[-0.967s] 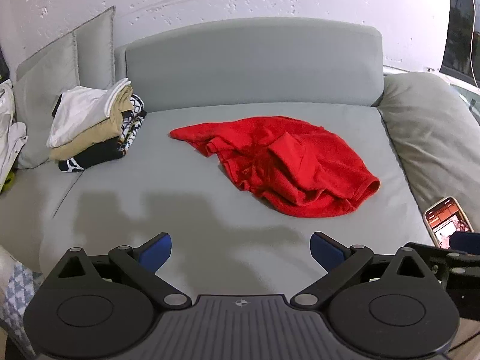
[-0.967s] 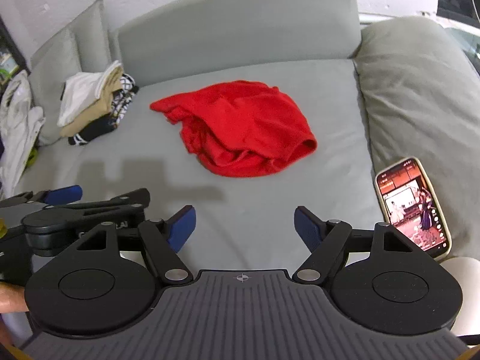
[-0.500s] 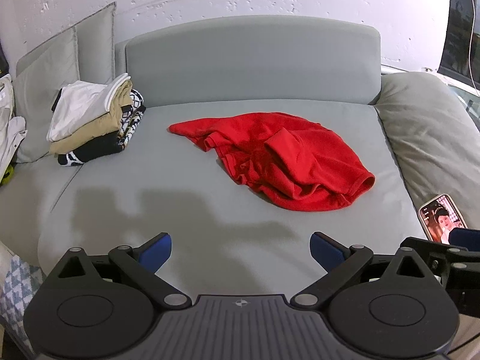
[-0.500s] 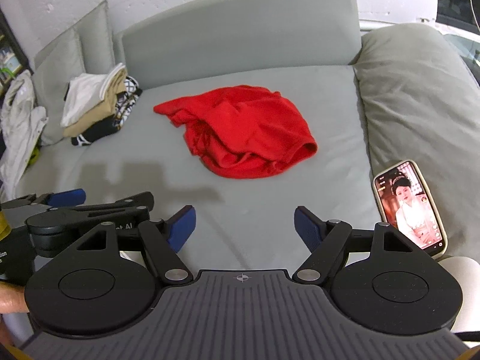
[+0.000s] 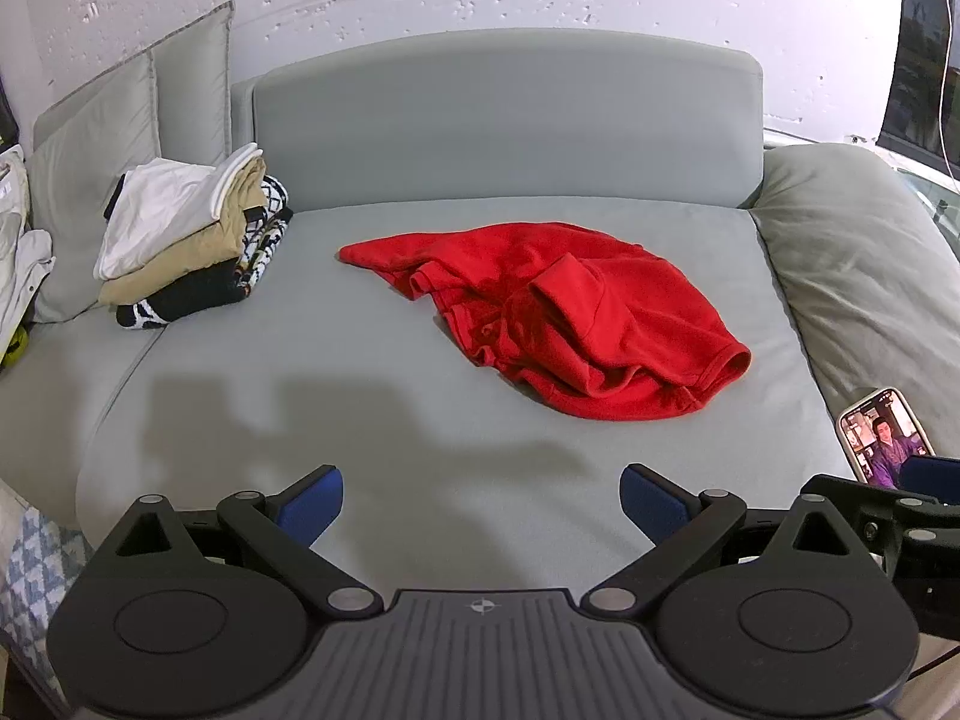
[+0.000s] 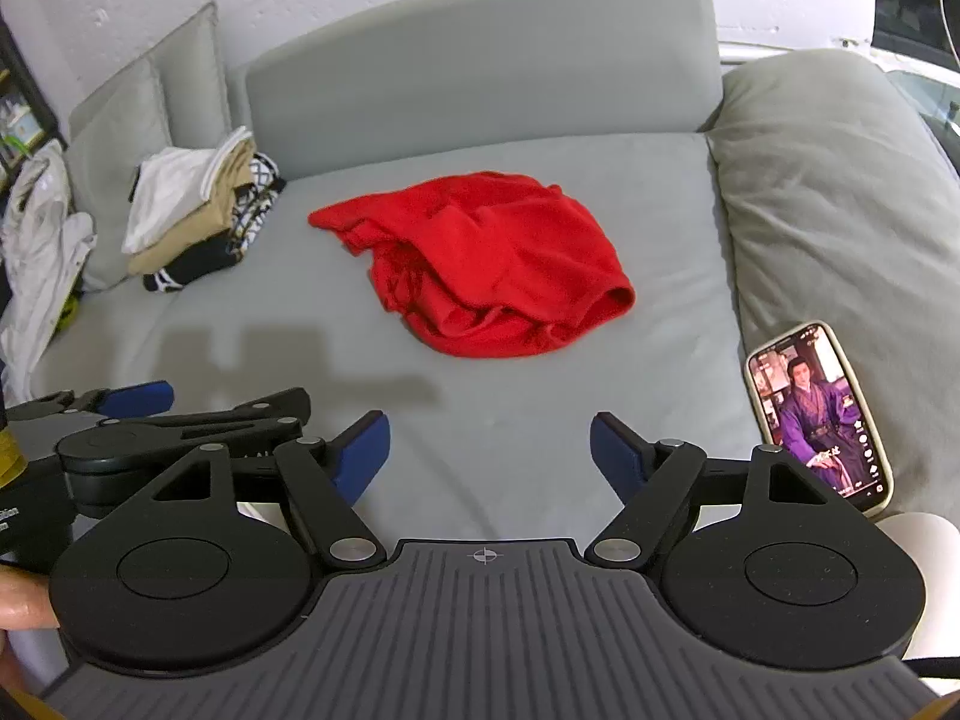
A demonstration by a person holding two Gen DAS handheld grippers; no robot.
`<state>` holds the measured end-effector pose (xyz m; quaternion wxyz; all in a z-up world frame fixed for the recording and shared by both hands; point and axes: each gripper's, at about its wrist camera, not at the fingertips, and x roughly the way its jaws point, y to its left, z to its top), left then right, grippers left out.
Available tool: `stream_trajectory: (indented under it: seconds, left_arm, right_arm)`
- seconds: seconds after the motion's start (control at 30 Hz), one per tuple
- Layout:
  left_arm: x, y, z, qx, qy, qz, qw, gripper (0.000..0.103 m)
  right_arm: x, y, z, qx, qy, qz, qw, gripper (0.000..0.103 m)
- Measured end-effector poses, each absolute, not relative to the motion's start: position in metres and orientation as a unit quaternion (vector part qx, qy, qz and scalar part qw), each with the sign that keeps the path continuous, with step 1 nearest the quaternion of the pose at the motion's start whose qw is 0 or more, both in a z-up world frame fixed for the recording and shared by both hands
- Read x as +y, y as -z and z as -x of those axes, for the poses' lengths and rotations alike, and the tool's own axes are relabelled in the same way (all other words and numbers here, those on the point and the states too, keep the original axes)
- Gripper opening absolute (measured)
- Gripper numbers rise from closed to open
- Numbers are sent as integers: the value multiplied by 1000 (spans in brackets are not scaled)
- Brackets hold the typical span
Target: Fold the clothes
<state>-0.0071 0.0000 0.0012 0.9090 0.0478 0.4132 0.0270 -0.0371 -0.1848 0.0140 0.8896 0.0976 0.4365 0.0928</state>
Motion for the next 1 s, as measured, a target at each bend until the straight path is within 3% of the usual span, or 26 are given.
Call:
stream_trajectory:
  seconds: [1.0]
  left_arm:
    - [1, 4, 4, 419, -27, -46, 906, 100]
  right_arm:
    - [-184, -11, 37, 435, -91, -96, 891, 79]
